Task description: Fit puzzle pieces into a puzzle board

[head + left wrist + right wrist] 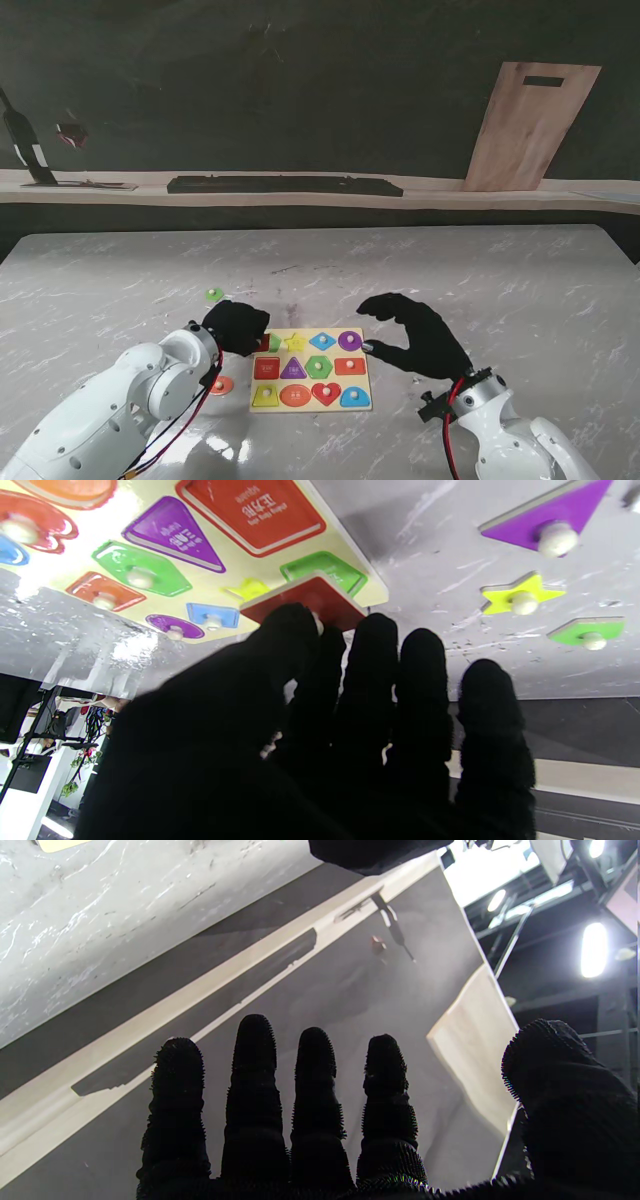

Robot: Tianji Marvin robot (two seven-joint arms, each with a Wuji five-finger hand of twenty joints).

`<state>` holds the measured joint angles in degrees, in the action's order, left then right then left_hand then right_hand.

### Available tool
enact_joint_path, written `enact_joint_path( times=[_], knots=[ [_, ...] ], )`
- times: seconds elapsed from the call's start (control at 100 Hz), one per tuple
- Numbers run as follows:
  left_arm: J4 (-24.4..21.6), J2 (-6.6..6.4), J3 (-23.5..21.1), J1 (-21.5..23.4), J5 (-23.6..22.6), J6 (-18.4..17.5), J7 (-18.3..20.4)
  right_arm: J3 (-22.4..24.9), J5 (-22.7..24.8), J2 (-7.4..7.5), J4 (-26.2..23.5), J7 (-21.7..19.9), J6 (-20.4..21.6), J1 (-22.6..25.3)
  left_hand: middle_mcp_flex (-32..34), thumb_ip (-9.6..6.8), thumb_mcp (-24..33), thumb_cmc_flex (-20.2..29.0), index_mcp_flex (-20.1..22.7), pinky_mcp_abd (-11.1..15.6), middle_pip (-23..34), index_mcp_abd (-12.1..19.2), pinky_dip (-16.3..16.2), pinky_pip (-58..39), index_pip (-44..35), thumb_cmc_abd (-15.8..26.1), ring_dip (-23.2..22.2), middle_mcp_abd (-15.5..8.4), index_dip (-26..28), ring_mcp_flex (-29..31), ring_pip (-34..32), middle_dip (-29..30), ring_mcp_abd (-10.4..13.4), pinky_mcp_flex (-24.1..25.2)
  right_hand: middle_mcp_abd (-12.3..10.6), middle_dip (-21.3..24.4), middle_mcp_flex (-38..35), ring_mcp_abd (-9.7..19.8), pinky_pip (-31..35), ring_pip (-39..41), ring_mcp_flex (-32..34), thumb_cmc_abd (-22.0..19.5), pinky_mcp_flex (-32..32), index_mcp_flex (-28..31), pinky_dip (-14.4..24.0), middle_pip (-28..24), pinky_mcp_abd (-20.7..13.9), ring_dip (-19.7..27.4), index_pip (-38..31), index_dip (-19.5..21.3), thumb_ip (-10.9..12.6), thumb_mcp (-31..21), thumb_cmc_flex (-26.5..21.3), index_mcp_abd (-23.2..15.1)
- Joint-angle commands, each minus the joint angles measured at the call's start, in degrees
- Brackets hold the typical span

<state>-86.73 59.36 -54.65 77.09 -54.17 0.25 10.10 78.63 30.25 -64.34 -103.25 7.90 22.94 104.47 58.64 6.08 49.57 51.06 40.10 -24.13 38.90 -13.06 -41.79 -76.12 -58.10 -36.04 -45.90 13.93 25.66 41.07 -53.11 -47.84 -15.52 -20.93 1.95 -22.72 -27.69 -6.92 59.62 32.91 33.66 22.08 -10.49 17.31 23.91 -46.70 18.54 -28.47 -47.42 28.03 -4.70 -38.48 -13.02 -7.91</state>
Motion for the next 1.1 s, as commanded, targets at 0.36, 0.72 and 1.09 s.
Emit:
enact_joint_path(
  times=[0.36, 0.72, 1.09],
  knots=[
    [-0.61, 0.37, 3.9, 1.02, -1.42, 3.33, -0.77, 0.13, -1.92, -0.35, -0.63, -0.52, -0.14, 0.63, 0.12, 0.23, 4.77, -0.9, 0.53, -3.5, 2.04, -0.27, -1.68, -1.77, -4.35, -0.14, -1.35, 2.21, 2.09, 0.16, -2.18, -1.57, -2.4, 0.35, -0.77, -0.55, -0.96, 0.98, 0.76, 0.95, -0.66, -1.67, 0.91, 0.2, 0.81, -0.35, -0.37, -0.43, 0.26, 0.51, 2.58, 1.92, -0.55, -1.03],
    [0.01, 0.06, 5.11, 1.19, -4.76, 2.68, -2.08, 0.38, -2.2, -0.38, -0.83, -0.49, 0.21, 0.86, 0.13, 0.43, 4.97, -1.34, 0.37, -3.33, 2.23, -0.12, -1.77, -1.96, -4.69, -0.16, -1.19, 2.03, 1.98, 0.34, -2.27, -1.51, -2.12, 0.05, -0.78, -0.54, -1.03, 0.93, 0.78, 0.96, -0.64, -1.69, 0.89, 0.27, 0.81, -0.34, -0.33, -0.42, 0.23, 0.53, 2.58, 1.98, -0.62, -1.14],
    [0.9, -0.14, 6.27, 0.77, -5.99, 2.63, -2.38, 0.45, -2.43, -0.41, -0.85, -0.52, 0.05, 0.85, -0.11, 0.56, 4.89, -1.43, 0.17, -3.16, 2.31, 0.1, -1.77, -1.93, -4.88, 0.01, -1.05, 1.8, 1.84, 0.24, -2.25, -1.42, -1.85, 0.12, -0.82, -0.54, -1.02, 1.01, 0.79, 0.96, -0.67, -1.8, 0.89, 0.3, 0.8, -0.34, -0.35, -0.42, 0.26, 0.53, 2.59, 2.02, -0.6, -1.13]
  ],
)
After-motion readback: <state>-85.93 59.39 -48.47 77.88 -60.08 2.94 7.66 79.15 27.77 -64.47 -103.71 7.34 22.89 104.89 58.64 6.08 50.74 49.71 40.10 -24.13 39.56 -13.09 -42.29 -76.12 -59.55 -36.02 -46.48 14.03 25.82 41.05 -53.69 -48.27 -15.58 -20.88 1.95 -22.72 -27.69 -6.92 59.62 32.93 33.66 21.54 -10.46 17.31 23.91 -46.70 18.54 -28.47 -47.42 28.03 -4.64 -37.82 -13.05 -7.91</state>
